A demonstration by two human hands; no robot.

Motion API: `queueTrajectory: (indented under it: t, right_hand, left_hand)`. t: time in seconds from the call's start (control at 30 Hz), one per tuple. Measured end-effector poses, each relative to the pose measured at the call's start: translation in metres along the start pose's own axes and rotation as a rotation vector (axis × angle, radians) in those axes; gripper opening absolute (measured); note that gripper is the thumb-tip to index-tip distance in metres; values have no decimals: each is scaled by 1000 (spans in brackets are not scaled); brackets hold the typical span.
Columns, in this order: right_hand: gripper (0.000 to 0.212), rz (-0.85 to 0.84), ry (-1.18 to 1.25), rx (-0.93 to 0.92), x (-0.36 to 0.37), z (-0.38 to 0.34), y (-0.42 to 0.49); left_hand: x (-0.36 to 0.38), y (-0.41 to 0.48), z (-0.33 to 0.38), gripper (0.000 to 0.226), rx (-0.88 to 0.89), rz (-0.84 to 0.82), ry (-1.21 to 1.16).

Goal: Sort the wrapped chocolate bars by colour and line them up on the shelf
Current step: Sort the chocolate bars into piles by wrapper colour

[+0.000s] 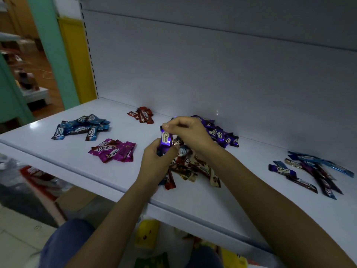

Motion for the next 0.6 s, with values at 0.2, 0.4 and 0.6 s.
queueTrajectory:
  t: [0.2,0.4,0.6]
  right_hand:
    - [23,109,42,77,-5,6,-2]
    - [15,270,88,120,-10,7,-2]
    - [17,601,484,509,-64,47,2]
  left_hand:
    - [1,-4,3,12,-29,-8,-87]
    - [-2,-5,3,13,-42,19,-55]
    - [-4,-5,5,12,-111,66,-144]
Point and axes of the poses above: each hand's wrist, its own y-axis towards the middle knuckle, its own x-axis out of the palm, z = x × y, the point moved 2 cm from there along y, towards the middle knuckle, and after that the axes turned 7 degrees about -y, right-handed, at the moved point
